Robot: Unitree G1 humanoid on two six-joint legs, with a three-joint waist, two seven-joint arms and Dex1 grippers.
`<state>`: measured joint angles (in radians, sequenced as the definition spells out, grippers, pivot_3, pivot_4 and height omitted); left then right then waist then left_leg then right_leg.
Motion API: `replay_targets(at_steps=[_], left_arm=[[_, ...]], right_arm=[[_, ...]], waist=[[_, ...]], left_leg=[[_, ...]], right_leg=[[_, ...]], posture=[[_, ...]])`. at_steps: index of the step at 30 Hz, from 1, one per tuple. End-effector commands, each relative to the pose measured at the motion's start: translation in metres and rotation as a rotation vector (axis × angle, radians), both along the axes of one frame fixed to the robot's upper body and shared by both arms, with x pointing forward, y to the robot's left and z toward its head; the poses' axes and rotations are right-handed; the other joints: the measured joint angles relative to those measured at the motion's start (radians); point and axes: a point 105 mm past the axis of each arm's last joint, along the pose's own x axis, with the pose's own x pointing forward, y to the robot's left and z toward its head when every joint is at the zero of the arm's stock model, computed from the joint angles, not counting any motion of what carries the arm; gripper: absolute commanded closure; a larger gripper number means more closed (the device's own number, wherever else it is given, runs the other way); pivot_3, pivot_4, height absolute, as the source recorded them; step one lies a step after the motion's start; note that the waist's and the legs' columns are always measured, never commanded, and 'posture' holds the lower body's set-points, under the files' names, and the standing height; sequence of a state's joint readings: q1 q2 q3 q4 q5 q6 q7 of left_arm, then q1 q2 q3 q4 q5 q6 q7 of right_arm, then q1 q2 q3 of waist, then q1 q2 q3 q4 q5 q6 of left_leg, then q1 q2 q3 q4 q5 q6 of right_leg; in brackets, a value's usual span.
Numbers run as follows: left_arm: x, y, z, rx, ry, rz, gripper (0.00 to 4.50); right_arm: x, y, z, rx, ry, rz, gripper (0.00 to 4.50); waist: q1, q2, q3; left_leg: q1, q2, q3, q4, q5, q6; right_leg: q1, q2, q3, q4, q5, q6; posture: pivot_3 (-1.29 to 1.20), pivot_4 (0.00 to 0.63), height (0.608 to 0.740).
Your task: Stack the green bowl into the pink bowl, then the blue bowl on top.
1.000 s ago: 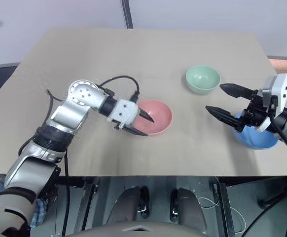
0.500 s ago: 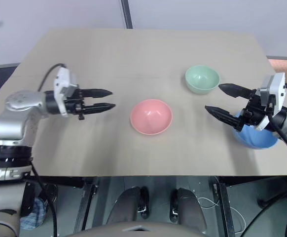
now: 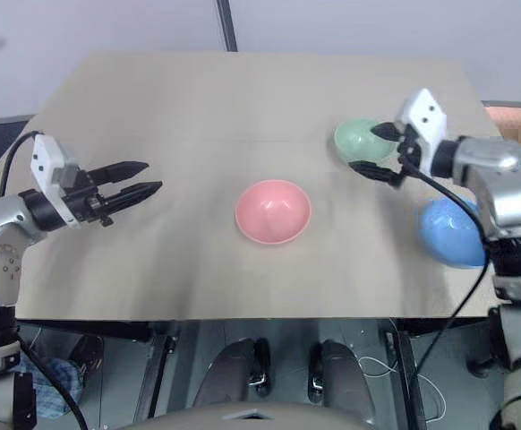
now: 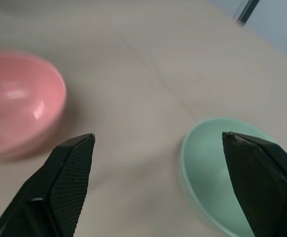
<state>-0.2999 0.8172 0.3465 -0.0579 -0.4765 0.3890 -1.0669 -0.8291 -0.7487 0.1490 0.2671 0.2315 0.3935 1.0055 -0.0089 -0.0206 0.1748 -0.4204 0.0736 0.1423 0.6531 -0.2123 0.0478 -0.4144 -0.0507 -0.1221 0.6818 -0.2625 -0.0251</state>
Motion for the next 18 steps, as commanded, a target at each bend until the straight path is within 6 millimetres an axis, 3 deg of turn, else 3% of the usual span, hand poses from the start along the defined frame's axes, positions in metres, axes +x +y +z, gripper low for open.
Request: replay_targets(at_steps=[1, 6, 12, 15, 18], left_arm=[[-0.006, -0.005, 0.012, 0.003, -0.045, -0.021, 2.03], [-0.010, -0.009, 0.011, -0.004, -0.045, -0.033, 2.03], [-0.016, -0.010, 0.016, -0.006, -0.049, -0.042, 2.03], [-0.020, -0.009, 0.015, -0.001, -0.044, -0.046, 2.02], [-0.023, -0.009, 0.015, 0.000, -0.037, -0.055, 2.02]], right_arm=[[0.017, 0.006, 0.002, -0.051, -0.007, -0.023, 0.00], [0.040, 0.018, -0.017, -0.146, 0.039, -0.051, 0.00], [0.061, 0.016, -0.039, -0.252, 0.098, -0.140, 0.00], [0.066, 0.015, -0.041, -0.292, 0.080, -0.150, 0.83], [0.068, 0.020, -0.039, -0.287, 0.078, -0.141, 2.17]], waist=[[-0.002, 0.000, 0.000], [-0.008, 0.000, 0.000], [-0.007, 0.001, 0.000], [-0.010, 0.001, 0.001], [-0.012, 0.001, 0.001]], left_leg=[[0.000, 0.000, 0.000, 0.000, 0.000, 0.000], [-0.001, 0.000, 0.001, 0.000, 0.000, 0.000], [-0.002, 0.000, 0.001, -0.001, 0.000, 0.000], [-0.002, 0.000, 0.001, -0.001, 0.000, 0.000], [-0.002, 0.000, 0.001, -0.001, 0.000, 0.000]], right_leg=[[0.000, 0.000, 0.000, 0.000, 0.001, -0.001], [-0.001, 0.000, 0.001, 0.000, 0.001, -0.002], [-0.002, 0.000, 0.001, 0.000, 0.001, -0.002], [-0.002, -0.001, 0.001, 0.000, 0.001, -0.002], [-0.002, -0.001, 0.001, 0.000, 0.001, -0.002]], posture=[[0.00, 0.150, 0.740], [0.00, 0.150, 0.740], [0.00, 0.150, 0.740], [0.00, 0.150, 0.740], [0.00, 0.150, 0.740]])
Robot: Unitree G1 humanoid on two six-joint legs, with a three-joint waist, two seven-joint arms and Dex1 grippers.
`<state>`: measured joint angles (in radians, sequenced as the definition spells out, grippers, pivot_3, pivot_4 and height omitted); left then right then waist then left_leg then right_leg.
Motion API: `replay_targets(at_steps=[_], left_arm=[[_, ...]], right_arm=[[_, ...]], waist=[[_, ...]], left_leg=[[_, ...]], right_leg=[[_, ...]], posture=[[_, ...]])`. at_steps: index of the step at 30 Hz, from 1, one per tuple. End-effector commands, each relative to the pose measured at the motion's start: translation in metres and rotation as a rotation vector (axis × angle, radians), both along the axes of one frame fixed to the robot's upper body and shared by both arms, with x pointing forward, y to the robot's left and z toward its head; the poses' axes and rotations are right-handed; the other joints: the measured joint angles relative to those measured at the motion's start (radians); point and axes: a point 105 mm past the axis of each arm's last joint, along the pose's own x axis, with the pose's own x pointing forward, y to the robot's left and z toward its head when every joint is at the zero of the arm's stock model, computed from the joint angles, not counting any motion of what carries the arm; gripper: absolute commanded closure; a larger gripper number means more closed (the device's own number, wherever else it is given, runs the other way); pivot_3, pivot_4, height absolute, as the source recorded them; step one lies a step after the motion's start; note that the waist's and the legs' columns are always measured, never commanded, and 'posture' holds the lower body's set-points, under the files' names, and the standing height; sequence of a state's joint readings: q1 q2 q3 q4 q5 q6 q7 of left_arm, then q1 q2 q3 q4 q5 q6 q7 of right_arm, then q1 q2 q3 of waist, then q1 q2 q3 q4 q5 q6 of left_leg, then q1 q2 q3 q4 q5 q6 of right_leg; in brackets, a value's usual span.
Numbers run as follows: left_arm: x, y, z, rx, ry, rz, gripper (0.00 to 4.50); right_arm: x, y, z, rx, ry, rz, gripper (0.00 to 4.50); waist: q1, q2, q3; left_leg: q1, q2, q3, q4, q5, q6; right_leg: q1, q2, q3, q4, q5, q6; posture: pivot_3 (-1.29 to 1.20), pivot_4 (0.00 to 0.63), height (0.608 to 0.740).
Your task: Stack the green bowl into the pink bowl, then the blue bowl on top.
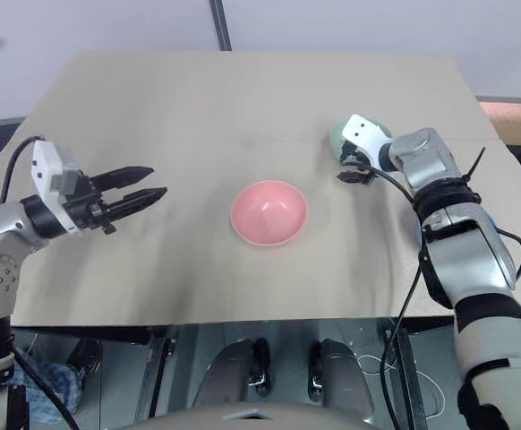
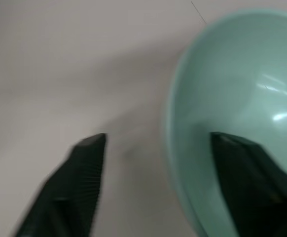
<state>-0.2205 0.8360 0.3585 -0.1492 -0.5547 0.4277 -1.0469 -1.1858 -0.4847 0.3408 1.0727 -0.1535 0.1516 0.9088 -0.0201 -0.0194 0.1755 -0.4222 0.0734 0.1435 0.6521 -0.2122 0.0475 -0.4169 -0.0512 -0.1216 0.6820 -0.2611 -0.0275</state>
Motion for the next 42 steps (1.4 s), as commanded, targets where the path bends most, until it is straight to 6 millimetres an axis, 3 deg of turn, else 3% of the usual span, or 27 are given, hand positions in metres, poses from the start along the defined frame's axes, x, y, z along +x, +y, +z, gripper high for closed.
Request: replay_targets(at_steps=[1, 3, 5, 11, 16, 19, 22, 24, 28, 32, 35, 38, 41, 42], left_arm=[[-0.010, -0.002, 0.018, 0.017, -0.066, -0.022, 2.02], [-0.012, -0.001, 0.018, 0.020, -0.060, -0.028, 2.02], [-0.013, -0.001, 0.016, 0.032, -0.054, -0.033, 2.02], [-0.012, -0.003, 0.013, 0.031, -0.042, -0.048, 2.02], [-0.011, -0.004, 0.012, 0.044, -0.038, -0.058, 2.02], [-0.010, -0.007, 0.010, 0.048, -0.031, -0.073, 2.02], [-0.007, -0.008, 0.011, 0.048, -0.032, -0.078, 2.02], [-0.006, -0.008, 0.010, 0.049, -0.028, -0.084, 2.02], [-0.004, -0.011, 0.006, 0.065, -0.011, -0.107, 2.02], [-0.003, -0.013, 0.006, 0.065, -0.003, -0.124, 2.02], [-0.002, -0.013, 0.007, 0.068, 0.001, -0.131, 2.02], [-0.002, -0.015, 0.007, 0.067, 0.002, -0.139, 2.02], [-0.003, -0.015, 0.006, 0.068, 0.008, -0.143, 2.02], [-0.003, -0.015, 0.006, 0.070, 0.009, -0.143, 2.02]], right_arm=[[0.006, 0.009, 0.020, 0.006, -0.061, 0.030, 2.60], [0.006, 0.011, 0.020, 0.005, -0.062, 0.040, 3.73], [0.006, 0.013, 0.020, 0.005, -0.065, 0.047, 4.47], [0.006, 0.014, 0.023, -0.007, -0.088, 0.069, 4.47], [0.001, 0.032, 0.047, 0.047, -0.137, 0.171, 4.47], [-0.028, 0.066, 0.077, 0.106, -0.161, 0.372, 4.47], [-0.070, 0.094, 0.088, 0.117, -0.162, 0.544, 4.47], [-0.100, 0.112, 0.086, 0.109, -0.156, 0.636, 4.47], [-0.140, 0.134, 0.073, 0.090, -0.114, 0.736, 4.47], [-0.161, 0.146, 0.057, 0.061, -0.077, 0.778, 4.47], [-0.166, 0.149, 0.046, 0.039, -0.051, 0.788, 4.47], [-0.165, 0.149, 0.041, 0.007, -0.059, 0.793, 3.38], [-0.162, 0.152, 0.046, 0.019, -0.095, 0.793, 1.79], [-0.161, 0.152, 0.048, 0.022, -0.104, 0.791, 1.69]], waist=[[-0.002, 0.000, 0.000], [-0.005, 0.000, 0.000], [-0.007, 0.000, 0.000], [-0.012, 0.000, 0.000], [-0.018, 0.001, 0.001], [-0.019, 0.002, 0.001], [-0.018, 0.002, 0.001], [-0.015, 0.002, 0.001], [-0.011, 0.002, 0.001], [-0.009, 0.001, 0.001], [-0.008, 0.001, 0.001], [-0.008, 0.001, 0.001], [-0.008, 0.001, 0.001], [-0.008, 0.001, 0.001]], left_leg=[[0.000, 0.000, 0.000, 0.000, 0.000, 0.000], [0.000, 0.000, 0.000, 0.000, 0.000, 0.000], [0.000, 0.000, 0.000, 0.000, 0.000, 0.000], [0.000, 0.000, 0.000, 0.000, 0.000, 0.000], [0.000, 0.000, 0.000, 0.000, 0.000, 0.000], [0.000, 0.000, 0.000, -0.001, 0.000, 0.000], [0.000, 0.000, 0.000, -0.002, 0.000, 0.000], [-0.001, 0.001, -0.001, -0.002, 0.000, 0.000], [-0.001, 0.000, -0.001, -0.001, 0.000, 0.000], [-0.001, 0.000, -0.002, -0.001, 0.000, 0.000], [-0.001, 0.000, -0.002, -0.001, 0.000, 0.000], [-0.001, 0.000, -0.002, 0.000, 0.000, 0.000], [-0.001, 0.000, -0.002, 0.000, 0.000, 0.000], [-0.001, 0.000, -0.002, 0.000, 0.000, 0.000]], right_leg=[[0.000, 0.000, 0.000, 0.000, 0.000, 0.000], [0.000, 0.000, 0.000, 0.000, 0.000, 0.000], [0.000, 0.000, 0.000, 0.000, 0.000, 0.000], [0.000, 0.000, 0.000, 0.000, 0.000, 0.000], [0.000, 0.000, 0.000, 0.000, 0.000, 0.000], [0.000, 0.000, 0.000, 0.000, 0.000, 0.000], [-0.001, 0.000, 0.001, 0.000, 0.000, 0.000], [-0.001, 0.000, 0.000, 0.000, 0.000, 0.000], [0.000, -0.001, -0.001, 0.000, 0.000, 0.000], [-0.001, -0.001, -0.001, 0.000, 0.000, 0.000], [0.000, -0.001, -0.002, 0.000, 0.000, 0.000], [-0.001, 0.000, -0.002, 0.000, 0.000, 0.000], [-0.001, 0.000, -0.002, 0.000, 0.000, 0.000], [-0.001, 0.000, -0.002, 0.000, 0.000, 0.000]], posture=[[0.00, 0.150, 0.740], [0.00, 0.150, 0.740], [0.00, 0.150, 0.740], [0.00, 0.150, 0.740], [0.00, 0.150, 0.740], [0.00, 0.150, 0.740], [0.00, 0.150, 0.740], [0.00, 0.150, 0.740], [0.00, 0.150, 0.740], [0.00, 0.150, 0.740], [0.00, 0.150, 0.740], [0.00, 0.150, 0.740], [0.00, 0.150, 0.740], [0.00, 0.150, 0.740]])
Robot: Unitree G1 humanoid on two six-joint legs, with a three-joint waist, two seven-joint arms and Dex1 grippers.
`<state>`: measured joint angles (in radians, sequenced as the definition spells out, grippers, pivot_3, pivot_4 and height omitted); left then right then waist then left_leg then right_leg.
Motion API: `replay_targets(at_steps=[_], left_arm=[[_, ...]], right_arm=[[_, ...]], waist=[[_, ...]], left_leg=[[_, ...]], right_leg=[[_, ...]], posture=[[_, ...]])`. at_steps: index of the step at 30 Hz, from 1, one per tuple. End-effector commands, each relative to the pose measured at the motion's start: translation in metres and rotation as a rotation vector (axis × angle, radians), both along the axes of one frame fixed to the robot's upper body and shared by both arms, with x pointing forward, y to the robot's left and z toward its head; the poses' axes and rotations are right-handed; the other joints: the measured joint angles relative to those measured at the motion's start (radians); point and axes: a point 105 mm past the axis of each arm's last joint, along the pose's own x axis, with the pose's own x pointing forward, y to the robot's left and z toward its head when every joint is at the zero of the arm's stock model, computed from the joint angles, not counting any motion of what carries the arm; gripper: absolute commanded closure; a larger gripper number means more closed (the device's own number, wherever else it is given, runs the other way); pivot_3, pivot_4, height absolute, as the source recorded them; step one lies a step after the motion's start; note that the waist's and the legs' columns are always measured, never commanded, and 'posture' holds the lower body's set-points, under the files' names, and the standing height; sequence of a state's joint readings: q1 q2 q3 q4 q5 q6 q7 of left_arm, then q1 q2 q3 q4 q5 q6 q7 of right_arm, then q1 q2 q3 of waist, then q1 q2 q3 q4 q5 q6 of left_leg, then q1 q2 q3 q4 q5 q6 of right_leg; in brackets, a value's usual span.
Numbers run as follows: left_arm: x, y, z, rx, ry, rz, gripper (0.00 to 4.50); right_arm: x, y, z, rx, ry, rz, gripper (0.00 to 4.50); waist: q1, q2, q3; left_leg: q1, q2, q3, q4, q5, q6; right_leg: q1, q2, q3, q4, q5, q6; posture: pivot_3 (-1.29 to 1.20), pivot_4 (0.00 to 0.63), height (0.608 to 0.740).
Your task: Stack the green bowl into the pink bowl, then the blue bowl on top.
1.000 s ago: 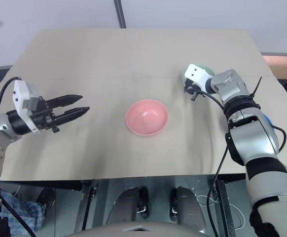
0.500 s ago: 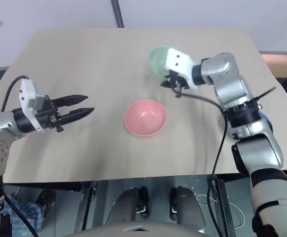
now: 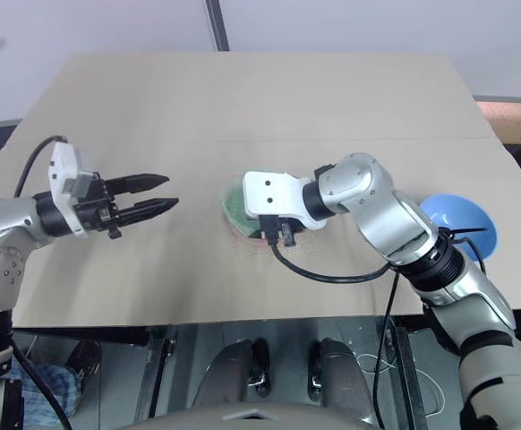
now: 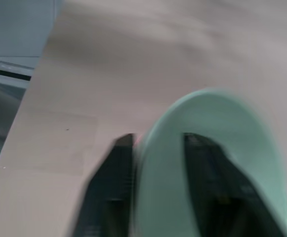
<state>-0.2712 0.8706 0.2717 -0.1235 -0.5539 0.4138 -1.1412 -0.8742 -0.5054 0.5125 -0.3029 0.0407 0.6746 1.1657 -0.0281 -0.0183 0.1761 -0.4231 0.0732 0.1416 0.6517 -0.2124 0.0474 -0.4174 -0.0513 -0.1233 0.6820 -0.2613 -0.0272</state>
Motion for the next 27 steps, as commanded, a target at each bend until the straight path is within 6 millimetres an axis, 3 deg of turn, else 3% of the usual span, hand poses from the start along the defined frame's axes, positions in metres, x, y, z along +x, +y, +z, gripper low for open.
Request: replay_targets(at_steps=[1, 6, 11, 13, 17, 21, 27], left_arm=[[-0.002, 0.001, 0.009, 0.013, -0.033, -0.006, 2.02], [-0.003, -0.002, 0.008, 0.027, -0.032, -0.030, 2.02], [-0.003, -0.009, 0.010, 0.028, -0.031, -0.085, 2.02], [-0.001, -0.019, 0.011, 0.022, -0.032, -0.134, 2.02], [0.000, -0.031, 0.011, 0.020, -0.027, -0.201, 2.02], [0.005, -0.045, 0.014, 0.007, -0.025, -0.289, 2.02], [0.012, -0.067, 0.009, -0.006, 0.000, -0.413, 2.02]], right_arm=[[0.001, 0.003, 0.017, 0.032, -0.082, 0.024, 1.53], [0.007, -0.009, 0.038, 0.102, -0.088, -0.034, 1.53], [0.019, -0.040, 0.056, 0.178, -0.143, -0.189, 1.53], [0.024, -0.072, 0.050, 0.176, -0.133, -0.335, 1.53], [0.025, -0.112, 0.038, 0.140, -0.136, -0.515, 1.53], [0.011, -0.159, 0.029, 0.136, -0.108, -0.769, 1.53], [-0.010, -0.196, 0.029, 0.159, -0.098, -1.046, 1.53]], waist=[[0.000, 0.000, 0.000], [0.000, 0.000, 0.000], [0.013, 0.000, 0.000], [0.026, -0.001, 0.000], [0.031, -0.001, 0.000], [0.038, -0.001, 0.000], [0.035, -0.001, 0.000]], left_leg=[[0.000, 0.000, 0.000, 0.000, 0.000, 0.000], [0.000, 0.000, 0.000, 0.000, 0.000, 0.000], [0.000, 0.000, 0.000, 0.000, 0.000, 0.000], [-0.001, 0.000, -0.001, 0.000, 0.000, 0.000], [-0.004, -0.001, -0.002, 0.001, 0.000, 0.000], [-0.007, -0.001, -0.002, 0.001, 0.000, 0.000], [-0.007, 0.000, -0.001, 0.002, 0.000, 0.000]], right_leg=[[0.000, 0.000, 0.000, 0.000, 0.000, 0.000], [0.000, 0.000, 0.000, 0.000, 0.000, 0.001], [0.000, 0.000, 0.000, -0.001, 0.000, 0.000], [0.000, 0.000, -0.001, -0.001, 0.000, 0.000], [-0.001, -0.001, -0.002, -0.003, 0.000, 0.000], [-0.004, 0.001, -0.002, -0.002, 0.000, 0.000], [-0.005, 0.002, 0.000, -0.002, -0.002, 0.004]], posture=[[0.00, 0.150, 0.740], [0.00, 0.150, 0.740], [0.00, 0.150, 0.740], [0.00, 0.150, 0.740], [0.00, 0.150, 0.740], [0.00, 0.150, 0.740], [0.00, 0.150, 0.740]])
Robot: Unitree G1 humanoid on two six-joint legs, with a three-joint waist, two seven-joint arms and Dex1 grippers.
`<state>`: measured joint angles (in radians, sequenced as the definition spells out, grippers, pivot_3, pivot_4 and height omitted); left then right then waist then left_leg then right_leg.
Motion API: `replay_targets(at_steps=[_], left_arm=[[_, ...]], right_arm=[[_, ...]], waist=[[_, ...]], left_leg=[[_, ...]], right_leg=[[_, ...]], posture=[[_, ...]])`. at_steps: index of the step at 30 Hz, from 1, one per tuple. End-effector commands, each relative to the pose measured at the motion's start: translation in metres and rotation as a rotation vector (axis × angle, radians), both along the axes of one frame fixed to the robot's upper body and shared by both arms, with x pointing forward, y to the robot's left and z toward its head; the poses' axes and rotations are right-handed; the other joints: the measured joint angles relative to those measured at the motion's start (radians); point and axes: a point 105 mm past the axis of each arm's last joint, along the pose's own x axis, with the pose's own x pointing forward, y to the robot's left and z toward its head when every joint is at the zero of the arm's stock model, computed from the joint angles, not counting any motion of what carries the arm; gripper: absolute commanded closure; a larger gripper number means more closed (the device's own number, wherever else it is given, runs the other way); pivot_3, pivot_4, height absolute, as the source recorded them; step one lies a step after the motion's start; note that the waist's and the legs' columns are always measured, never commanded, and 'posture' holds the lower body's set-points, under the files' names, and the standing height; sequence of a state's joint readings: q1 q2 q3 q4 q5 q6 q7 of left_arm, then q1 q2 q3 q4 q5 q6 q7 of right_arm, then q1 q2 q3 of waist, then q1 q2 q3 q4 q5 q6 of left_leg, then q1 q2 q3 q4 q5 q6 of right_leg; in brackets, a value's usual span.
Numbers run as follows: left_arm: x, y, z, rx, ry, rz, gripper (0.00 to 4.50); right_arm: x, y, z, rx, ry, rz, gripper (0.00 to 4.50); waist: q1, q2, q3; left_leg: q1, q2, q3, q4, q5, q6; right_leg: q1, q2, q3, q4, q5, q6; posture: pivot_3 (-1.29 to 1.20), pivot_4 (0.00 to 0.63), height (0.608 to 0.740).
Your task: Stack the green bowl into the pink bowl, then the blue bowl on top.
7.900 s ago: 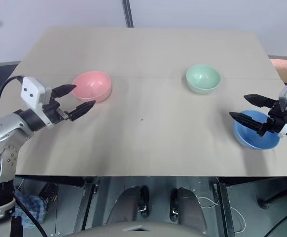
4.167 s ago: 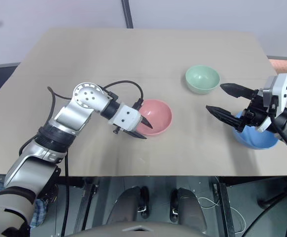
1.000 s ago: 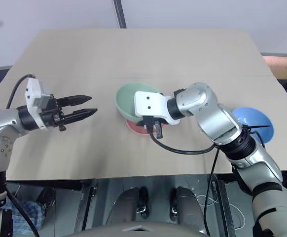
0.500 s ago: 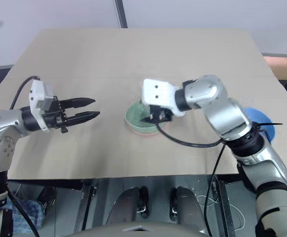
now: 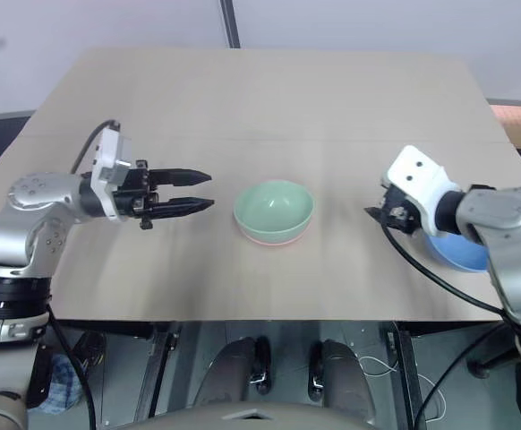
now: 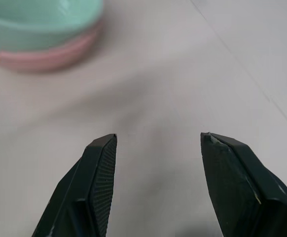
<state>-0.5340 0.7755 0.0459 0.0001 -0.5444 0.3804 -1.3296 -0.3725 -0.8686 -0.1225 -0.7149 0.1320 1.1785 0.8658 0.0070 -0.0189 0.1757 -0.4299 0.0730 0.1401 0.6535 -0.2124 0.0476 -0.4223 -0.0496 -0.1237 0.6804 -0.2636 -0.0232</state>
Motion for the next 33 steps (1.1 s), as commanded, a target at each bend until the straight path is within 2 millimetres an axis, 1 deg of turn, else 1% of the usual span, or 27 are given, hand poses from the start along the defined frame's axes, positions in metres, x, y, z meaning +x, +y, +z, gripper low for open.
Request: replay_targets(at_steps=[1, 3, 7, 10, 12, 17, 21, 25, 28, 30, 33], left_arm=[[0.002, -0.011, 0.004, 0.004, -0.017, -0.084, 2.02], [0.004, -0.015, 0.004, 0.007, -0.014, -0.122, 2.02], [0.007, -0.021, 0.002, 0.030, -0.010, -0.178, 2.02], [0.009, -0.026, 0.002, 0.040, -0.014, -0.214, 2.02], [0.010, -0.027, 0.002, 0.055, -0.018, -0.232, 2.02], [0.012, -0.028, 0.003, 0.059, -0.021, -0.248, 2.02], [0.012, -0.028, 0.003, 0.061, -0.025, -0.247, 2.02], [0.011, -0.026, 0.004, 0.060, -0.028, -0.239, 2.02], [0.011, -0.023, 0.004, 0.063, -0.028, -0.228, 2.02], [0.010, -0.023, 0.004, 0.063, -0.026, -0.224, 2.02], [0.010, -0.022, 0.003, 0.062, -0.026, -0.222, 2.02]], right_arm=[[-0.010, -0.018, 0.015, 0.024, -0.055, -0.166, 1.53], [-0.015, -0.023, 0.010, 0.053, -0.023, -0.236, 1.53], [-0.023, -0.026, -0.003, 0.085, 0.042, -0.316, 1.53], [-0.031, -0.028, -0.025, 0.102, 0.111, -0.348, 1.53], [-0.036, -0.035, -0.037, 0.087, 0.147, -0.396, 1.53], [-0.042, -0.055, -0.048, 0.028, 0.185, -0.490, 1.53], [-0.045, -0.058, -0.060, 0.022, 0.221, -0.506, 1.53], [-0.037, -0.055, -0.049, 0.033, 0.176, -0.487, 1.53], [-0.029, -0.044, -0.029, 0.051, 0.112, -0.399, 1.53], [-0.024, -0.042, -0.019, 0.060, 0.079, -0.391, 1.53], [-0.021, -0.046, -0.016, 0.051, 0.066, -0.410, 1.53]], waist=[[0.000, 0.000, 0.000], [0.004, 0.000, 0.000], [0.004, 0.000, 0.000], [0.005, 0.000, 0.000], [0.007, -0.001, 0.000], [0.004, 0.000, 0.000], [0.005, -0.001, 0.000], [0.002, -0.001, 0.000], [0.002, -0.001, 0.000], [0.000, -0.001, 0.000], [0.005, -0.001, 0.000]], left_leg=[[0.000, 0.000, 0.000, 0.000, 0.000, 0.000], [0.000, 0.000, -0.001, 0.000, 0.000, 0.000], [0.000, 0.000, -0.001, 0.000, 0.000, 0.000], [-0.001, 0.000, -0.001, 0.000, 0.000, 0.000], [-0.001, 0.000, -0.001, 0.000, 0.000, 0.000], [-0.001, -0.001, -0.001, 0.001, 0.000, 0.000], [-0.001, 0.000, -0.002, 0.001, 0.000, 0.000], [-0.001, 0.000, -0.001, 0.002, 0.000, 0.000], [-0.001, 0.000, -0.001, 0.002, 0.000, 0.000], [-0.001, 0.000, -0.001, 0.002, 0.000, 0.000], [-0.001, 0.000, -0.002, 0.002, 0.000, 0.000]], right_leg=[[0.000, 0.000, 0.000, 0.000, 0.000, 0.000], [0.000, 0.000, 0.000, 0.000, 0.000, 0.000], [0.000, 0.000, 0.000, 0.000, 0.000, 0.000], [0.000, 0.000, 0.000, 0.000, 0.000, 0.000], [0.000, 0.001, -0.001, -0.001, 0.000, 0.000], [0.000, 0.001, 0.000, 0.000, 0.000, 0.000], [0.000, 0.001, 0.000, 0.000, 0.000, 0.000], [0.000, 0.001, 0.000, 0.000, 0.000, 0.000], [0.000, 0.002, 0.000, 0.001, 0.000, 0.000], [0.000, 0.002, 0.000, 0.001, 0.000, 0.000], [0.000, 0.001, 0.000, 0.000, 0.000, 0.000]], posture=[[0.00, 0.150, 0.740], [0.00, 0.150, 0.740], [0.00, 0.150, 0.740], [0.00, 0.150, 0.740], [0.00, 0.150, 0.740], [0.00, 0.150, 0.740], [0.00, 0.150, 0.740], [0.00, 0.150, 0.740], [0.00, 0.150, 0.740], [0.00, 0.150, 0.740], [0.00, 0.150, 0.740]])
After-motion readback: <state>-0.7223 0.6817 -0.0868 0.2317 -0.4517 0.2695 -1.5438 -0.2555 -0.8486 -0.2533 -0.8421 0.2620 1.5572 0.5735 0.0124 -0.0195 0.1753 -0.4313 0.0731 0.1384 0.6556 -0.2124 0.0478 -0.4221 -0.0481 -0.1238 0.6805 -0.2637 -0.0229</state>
